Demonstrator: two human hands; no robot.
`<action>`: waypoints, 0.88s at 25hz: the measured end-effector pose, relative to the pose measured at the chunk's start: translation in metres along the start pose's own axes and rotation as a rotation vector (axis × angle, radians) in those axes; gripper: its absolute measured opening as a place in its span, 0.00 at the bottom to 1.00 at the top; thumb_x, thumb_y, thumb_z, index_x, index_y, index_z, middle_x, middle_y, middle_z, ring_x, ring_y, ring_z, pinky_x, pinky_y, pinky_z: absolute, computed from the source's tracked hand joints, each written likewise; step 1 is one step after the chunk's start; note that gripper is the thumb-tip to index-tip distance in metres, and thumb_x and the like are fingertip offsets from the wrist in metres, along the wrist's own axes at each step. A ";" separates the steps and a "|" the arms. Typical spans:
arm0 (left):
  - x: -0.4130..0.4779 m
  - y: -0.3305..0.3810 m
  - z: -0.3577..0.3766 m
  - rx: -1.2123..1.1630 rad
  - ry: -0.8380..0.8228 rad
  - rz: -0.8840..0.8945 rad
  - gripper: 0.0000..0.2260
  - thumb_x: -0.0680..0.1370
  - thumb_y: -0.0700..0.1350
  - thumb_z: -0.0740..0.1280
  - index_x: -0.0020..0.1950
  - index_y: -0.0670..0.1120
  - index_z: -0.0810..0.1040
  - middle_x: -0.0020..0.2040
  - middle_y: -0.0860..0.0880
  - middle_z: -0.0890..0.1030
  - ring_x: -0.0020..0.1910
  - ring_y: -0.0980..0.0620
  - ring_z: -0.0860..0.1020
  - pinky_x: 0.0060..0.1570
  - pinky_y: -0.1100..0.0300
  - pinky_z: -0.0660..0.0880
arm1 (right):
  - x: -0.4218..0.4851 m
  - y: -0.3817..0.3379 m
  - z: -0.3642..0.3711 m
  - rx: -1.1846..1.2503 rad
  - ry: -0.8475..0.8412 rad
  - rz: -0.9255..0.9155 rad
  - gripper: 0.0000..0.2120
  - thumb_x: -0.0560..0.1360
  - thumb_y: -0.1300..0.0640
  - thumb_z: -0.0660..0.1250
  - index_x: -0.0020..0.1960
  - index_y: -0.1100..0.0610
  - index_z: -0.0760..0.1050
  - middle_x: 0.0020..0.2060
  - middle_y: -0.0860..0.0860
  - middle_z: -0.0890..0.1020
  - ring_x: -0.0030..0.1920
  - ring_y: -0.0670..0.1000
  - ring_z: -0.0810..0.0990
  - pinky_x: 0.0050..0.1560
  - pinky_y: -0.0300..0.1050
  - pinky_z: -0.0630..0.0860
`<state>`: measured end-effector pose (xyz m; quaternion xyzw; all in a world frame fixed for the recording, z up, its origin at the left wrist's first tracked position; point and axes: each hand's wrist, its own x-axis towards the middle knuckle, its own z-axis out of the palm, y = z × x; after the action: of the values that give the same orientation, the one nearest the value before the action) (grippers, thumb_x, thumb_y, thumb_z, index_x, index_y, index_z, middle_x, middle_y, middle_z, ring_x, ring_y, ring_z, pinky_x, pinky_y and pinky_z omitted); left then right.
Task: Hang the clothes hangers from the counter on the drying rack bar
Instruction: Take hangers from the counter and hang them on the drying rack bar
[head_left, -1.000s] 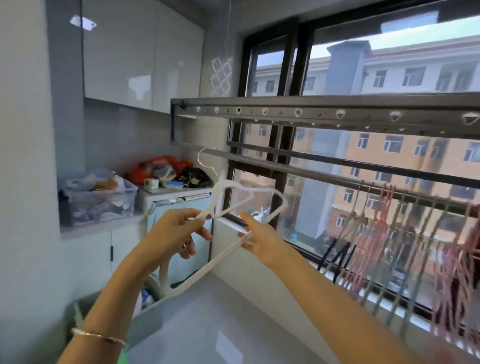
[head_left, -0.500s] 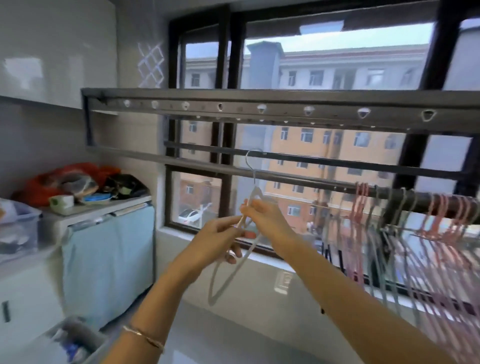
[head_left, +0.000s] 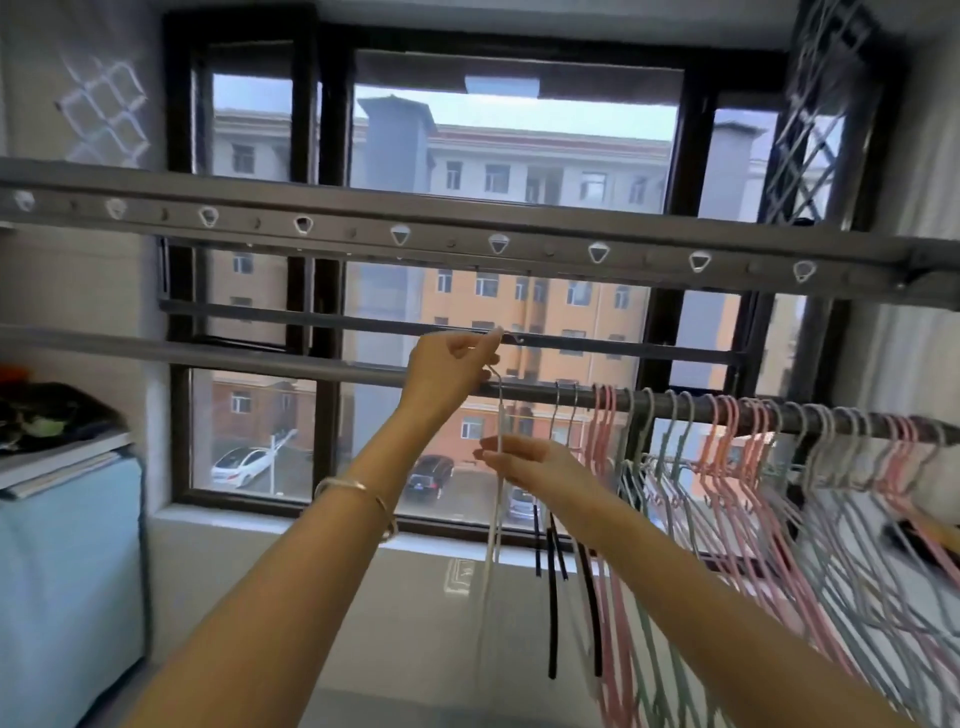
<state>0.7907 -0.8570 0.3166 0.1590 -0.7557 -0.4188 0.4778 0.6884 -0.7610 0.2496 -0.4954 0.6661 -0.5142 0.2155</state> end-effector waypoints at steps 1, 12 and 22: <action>0.008 0.003 0.004 0.008 0.009 0.000 0.15 0.77 0.52 0.66 0.53 0.41 0.81 0.46 0.44 0.84 0.43 0.50 0.83 0.50 0.54 0.80 | -0.001 0.001 -0.002 0.000 -0.001 -0.002 0.12 0.76 0.53 0.65 0.58 0.52 0.77 0.54 0.46 0.80 0.52 0.40 0.76 0.55 0.36 0.68; 0.044 -0.014 0.047 0.151 0.089 -0.031 0.10 0.77 0.47 0.67 0.37 0.45 0.79 0.40 0.44 0.84 0.38 0.48 0.83 0.48 0.49 0.81 | 0.008 0.013 -0.010 0.046 0.088 0.064 0.11 0.76 0.56 0.66 0.57 0.57 0.76 0.49 0.46 0.79 0.46 0.39 0.75 0.58 0.37 0.65; 0.050 -0.059 0.052 0.515 -0.278 0.191 0.16 0.77 0.48 0.66 0.64 0.49 0.76 0.58 0.49 0.81 0.55 0.50 0.78 0.53 0.63 0.71 | 0.001 0.017 -0.027 -0.092 0.123 0.129 0.20 0.76 0.56 0.65 0.67 0.58 0.68 0.62 0.54 0.74 0.56 0.49 0.75 0.55 0.39 0.75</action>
<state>0.7123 -0.8989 0.2897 0.1440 -0.9067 -0.1844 0.3510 0.6589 -0.7490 0.2444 -0.4284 0.7316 -0.4974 0.1837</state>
